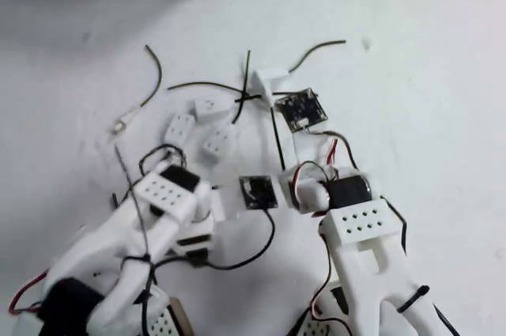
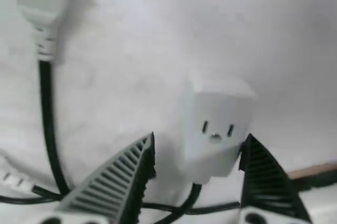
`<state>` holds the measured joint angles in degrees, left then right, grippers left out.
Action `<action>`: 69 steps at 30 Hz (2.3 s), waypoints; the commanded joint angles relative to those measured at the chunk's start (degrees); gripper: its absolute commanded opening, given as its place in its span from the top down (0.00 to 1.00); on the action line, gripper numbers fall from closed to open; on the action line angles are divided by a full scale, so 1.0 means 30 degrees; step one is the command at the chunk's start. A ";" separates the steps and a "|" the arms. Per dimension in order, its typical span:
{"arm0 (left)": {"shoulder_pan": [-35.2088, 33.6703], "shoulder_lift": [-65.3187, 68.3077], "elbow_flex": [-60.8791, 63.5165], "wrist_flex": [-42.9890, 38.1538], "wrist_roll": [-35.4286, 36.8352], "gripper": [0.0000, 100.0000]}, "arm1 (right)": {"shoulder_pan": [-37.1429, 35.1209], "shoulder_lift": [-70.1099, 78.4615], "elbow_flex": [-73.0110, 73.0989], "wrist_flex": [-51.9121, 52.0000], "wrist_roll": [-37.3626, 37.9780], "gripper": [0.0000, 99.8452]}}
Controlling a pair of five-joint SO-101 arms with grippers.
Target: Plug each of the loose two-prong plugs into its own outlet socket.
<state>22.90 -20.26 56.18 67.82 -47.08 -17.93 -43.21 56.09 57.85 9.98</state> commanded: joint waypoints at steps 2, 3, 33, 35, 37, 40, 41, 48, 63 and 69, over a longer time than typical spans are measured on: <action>-0.1040 0.1099 -0.2168 -0.2110 0.1524 0.74 | 0.0220 -0.0366 -0.0117 -0.0220 0.0000 0.80; -0.1480 0.1099 -0.2374 -0.2579 0.1612 0.74 | 0.0220 -0.0366 -0.0117 -0.0220 0.0000 0.80; -0.1861 -0.2535 -0.0147 -0.1934 0.2520 0.74 | 0.0132 -0.0366 -0.0059 -0.0249 0.0029 0.80; -0.2476 -0.0454 -0.0821 -0.2286 0.1817 0.74 | 0.0132 -0.0366 -0.0059 -0.0220 0.0029 0.80; -0.3062 0.1832 -0.2227 -0.1963 0.1670 0.74 | 0.0132 -0.0366 -0.0059 -0.0220 0.0029 0.80; -0.4176 0.5348 -0.5538 -0.0205 0.1582 0.74 | 0.0103 -0.0366 -0.0059 -0.0220 0.0029 0.80; -0.4586 0.6374 -0.6564 0.0234 0.1524 0.74 | 0.0103 -0.0366 -0.0059 -0.0249 0.0029 0.80; -0.5407 0.8806 -0.9495 0.1436 0.1465 0.77 | 0.0103 -0.0366 -0.0029 -0.0249 0.0029 0.80; -0.5377 0.1949 -0.6125 0.1055 0.1612 0.79 | 0.0103 -0.0366 -0.0029 -0.0249 0.0029 0.80; -0.4645 -0.3853 -0.3194 0.1231 0.1582 0.72 | 0.0103 -0.0366 -0.0029 -0.0249 0.0029 0.80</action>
<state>7.16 -20.26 42.55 71.60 -42.24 -17.85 -43.21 56.26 57.85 9.98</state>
